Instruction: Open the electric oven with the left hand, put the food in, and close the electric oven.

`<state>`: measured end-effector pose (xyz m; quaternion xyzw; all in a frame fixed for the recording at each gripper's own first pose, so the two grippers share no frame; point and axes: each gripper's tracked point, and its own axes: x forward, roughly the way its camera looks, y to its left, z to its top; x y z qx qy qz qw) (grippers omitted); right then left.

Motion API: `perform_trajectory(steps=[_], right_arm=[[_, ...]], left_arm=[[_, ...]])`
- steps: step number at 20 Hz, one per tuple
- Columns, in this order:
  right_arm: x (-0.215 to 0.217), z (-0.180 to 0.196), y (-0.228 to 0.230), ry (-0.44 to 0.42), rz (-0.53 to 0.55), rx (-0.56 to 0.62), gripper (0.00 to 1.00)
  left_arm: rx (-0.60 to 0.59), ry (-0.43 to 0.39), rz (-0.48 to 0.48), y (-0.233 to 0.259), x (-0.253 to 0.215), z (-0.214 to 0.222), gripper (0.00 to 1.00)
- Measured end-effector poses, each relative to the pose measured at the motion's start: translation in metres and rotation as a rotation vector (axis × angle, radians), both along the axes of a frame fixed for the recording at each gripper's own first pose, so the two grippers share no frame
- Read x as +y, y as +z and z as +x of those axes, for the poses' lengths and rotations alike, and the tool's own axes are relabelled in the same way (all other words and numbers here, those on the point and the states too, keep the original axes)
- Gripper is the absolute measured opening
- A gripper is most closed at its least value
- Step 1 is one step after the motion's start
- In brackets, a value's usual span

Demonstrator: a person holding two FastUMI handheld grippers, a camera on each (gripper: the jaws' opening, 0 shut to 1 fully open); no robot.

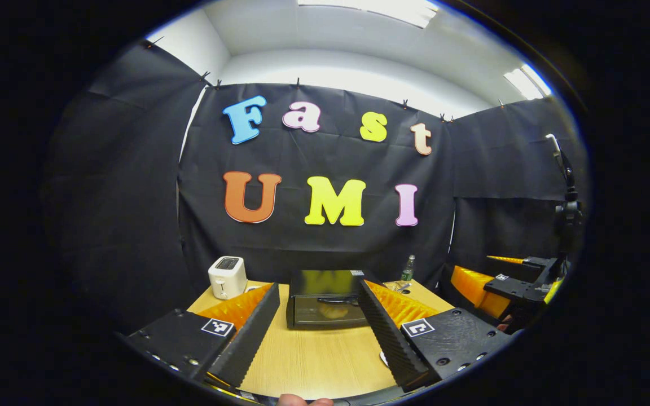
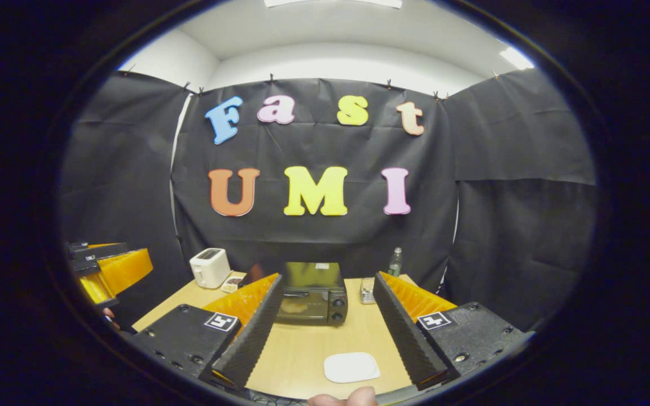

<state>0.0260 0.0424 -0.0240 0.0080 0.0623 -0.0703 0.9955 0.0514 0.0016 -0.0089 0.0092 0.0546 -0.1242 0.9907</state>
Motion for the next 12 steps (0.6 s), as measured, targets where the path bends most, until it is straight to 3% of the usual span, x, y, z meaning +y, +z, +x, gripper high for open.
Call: perform_trajectory(steps=[7, 12], right_arm=[[0.008, -0.060, 0.002, 0.074, 0.004, -0.029, 0.97], [0.000, -0.116, -0.004, 0.098, 0.009, -0.031, 0.97]], left_arm=[[-0.058, 0.048, -0.023, 0.017, 0.002, -0.064, 0.92], [-0.028, 0.077, -0.030, 0.010, -0.009, -0.122, 0.92]])
